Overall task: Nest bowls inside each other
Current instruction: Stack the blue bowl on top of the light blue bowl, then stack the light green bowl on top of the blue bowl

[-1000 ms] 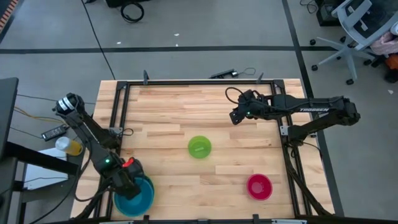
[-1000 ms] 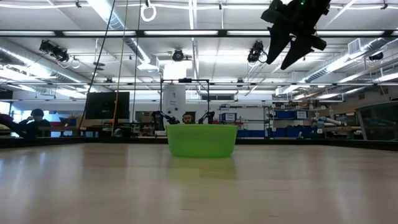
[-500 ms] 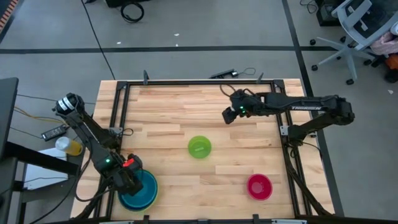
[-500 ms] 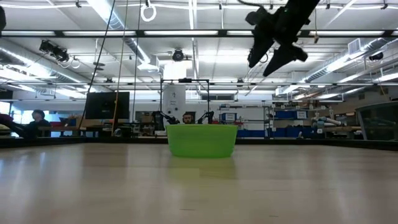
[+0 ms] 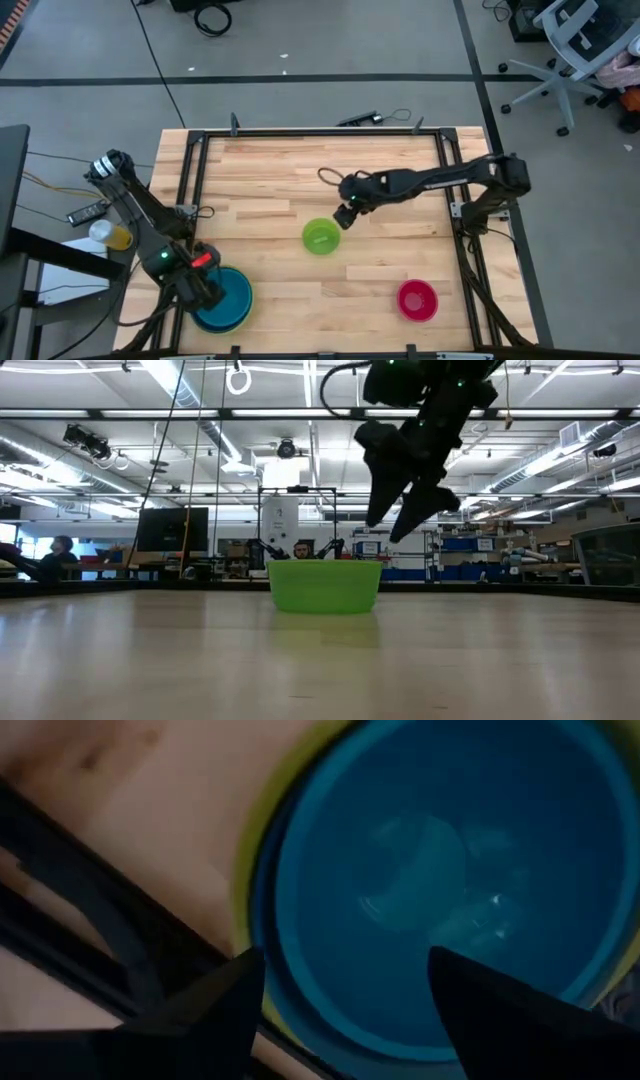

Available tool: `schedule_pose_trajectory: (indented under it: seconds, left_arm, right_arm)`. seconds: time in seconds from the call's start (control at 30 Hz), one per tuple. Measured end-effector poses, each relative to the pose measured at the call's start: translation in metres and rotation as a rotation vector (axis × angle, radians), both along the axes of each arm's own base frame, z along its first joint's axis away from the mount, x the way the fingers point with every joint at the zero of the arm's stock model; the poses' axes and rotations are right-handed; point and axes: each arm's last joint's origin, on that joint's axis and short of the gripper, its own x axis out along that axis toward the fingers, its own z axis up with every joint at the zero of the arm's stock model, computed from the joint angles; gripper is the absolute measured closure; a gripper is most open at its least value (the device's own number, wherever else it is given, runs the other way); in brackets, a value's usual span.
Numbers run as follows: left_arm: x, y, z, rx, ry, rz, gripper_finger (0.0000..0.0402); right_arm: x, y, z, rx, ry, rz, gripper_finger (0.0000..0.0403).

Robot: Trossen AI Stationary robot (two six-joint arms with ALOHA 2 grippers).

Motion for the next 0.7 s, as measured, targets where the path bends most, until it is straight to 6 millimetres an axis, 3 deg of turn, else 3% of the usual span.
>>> schedule_pose_trajectory:
  seconds: [0.17,0.37,0.53,0.7]
  left_arm:
    - [0.004,0.007,0.020,0.078,-0.056,0.035,0.0120]
    - [0.025,0.020,0.027,0.107,-0.142,0.046,0.0125]
    - [0.044,0.037,0.027,0.137,-0.201,0.067,0.0139]
    - [0.061,0.057,0.028,0.155,-0.220,0.100,0.0148]
  right_arm:
    - [0.016,0.012,-0.027,0.058,0.018,0.045,0.0148]
    - [0.024,0.025,-0.050,0.073,0.063,0.040,0.0153]
    - [0.026,0.029,-0.061,0.074,0.093,0.039,0.0172]
    - [0.026,0.029,-0.060,0.047,0.089,0.024,0.0222]
